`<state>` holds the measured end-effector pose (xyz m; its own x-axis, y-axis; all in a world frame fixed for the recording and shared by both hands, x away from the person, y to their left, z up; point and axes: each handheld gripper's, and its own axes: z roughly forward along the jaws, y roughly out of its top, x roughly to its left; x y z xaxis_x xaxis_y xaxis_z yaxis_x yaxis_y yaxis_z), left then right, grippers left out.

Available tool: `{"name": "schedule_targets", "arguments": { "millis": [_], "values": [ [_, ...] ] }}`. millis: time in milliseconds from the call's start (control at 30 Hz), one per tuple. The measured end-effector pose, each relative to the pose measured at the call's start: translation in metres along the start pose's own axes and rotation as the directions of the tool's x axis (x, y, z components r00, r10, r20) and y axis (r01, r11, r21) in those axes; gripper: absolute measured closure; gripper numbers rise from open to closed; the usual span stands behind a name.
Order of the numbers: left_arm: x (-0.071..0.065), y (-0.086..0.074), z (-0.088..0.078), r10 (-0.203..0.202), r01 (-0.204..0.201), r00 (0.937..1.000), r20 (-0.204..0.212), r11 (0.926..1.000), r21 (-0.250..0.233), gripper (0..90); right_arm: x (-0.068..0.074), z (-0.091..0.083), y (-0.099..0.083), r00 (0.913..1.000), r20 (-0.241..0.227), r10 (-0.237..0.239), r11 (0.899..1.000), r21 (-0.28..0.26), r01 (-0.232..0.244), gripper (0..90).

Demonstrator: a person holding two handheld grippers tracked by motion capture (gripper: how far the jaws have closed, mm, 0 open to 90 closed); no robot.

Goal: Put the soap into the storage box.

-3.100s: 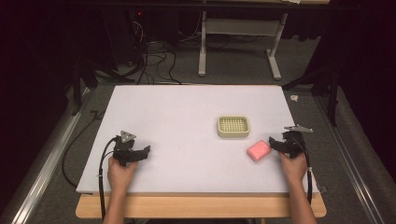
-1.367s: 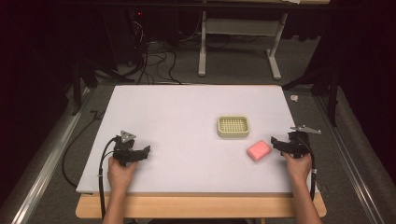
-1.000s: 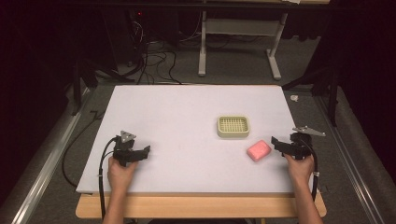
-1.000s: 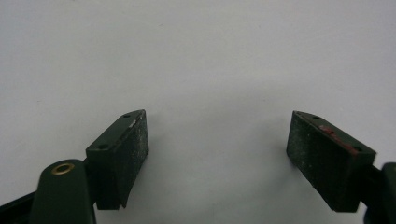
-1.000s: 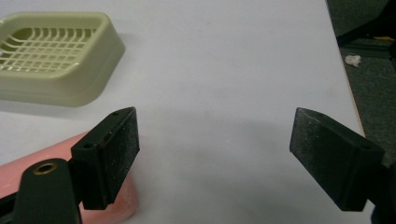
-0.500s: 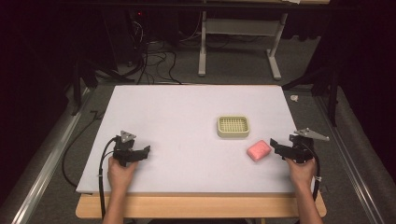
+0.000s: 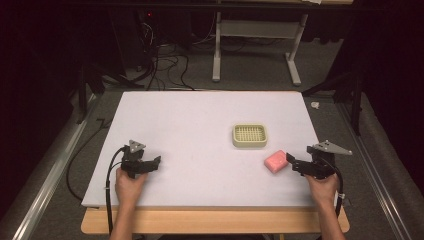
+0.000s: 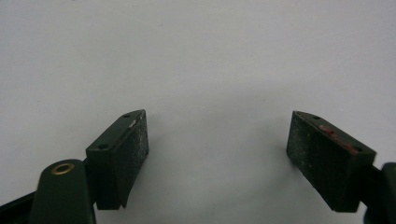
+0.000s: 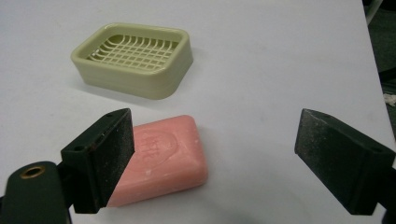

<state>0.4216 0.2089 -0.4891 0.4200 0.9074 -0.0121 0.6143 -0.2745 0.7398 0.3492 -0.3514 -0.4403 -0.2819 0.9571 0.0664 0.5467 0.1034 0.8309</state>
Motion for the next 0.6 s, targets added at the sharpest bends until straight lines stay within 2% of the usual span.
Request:
{"name": "schedule_targets", "arguments": {
  "millis": [267,600],
  "values": [
    [0.000,0.000,0.000,0.000,0.000,1.0000,0.000,1.0000,0.000,21.5,0.011,0.000,-0.002,0.9992,-0.032,-0.024,1.000,0.006,0.024,12.3],
    [0.000,0.000,0.000,0.000,0.000,1.0000,0.000,1.0000,0.000,21.5,0.024,0.015,-0.007,0.9951,-0.063,-0.077,0.996,0.041,0.080,12.1]
  ]
}}
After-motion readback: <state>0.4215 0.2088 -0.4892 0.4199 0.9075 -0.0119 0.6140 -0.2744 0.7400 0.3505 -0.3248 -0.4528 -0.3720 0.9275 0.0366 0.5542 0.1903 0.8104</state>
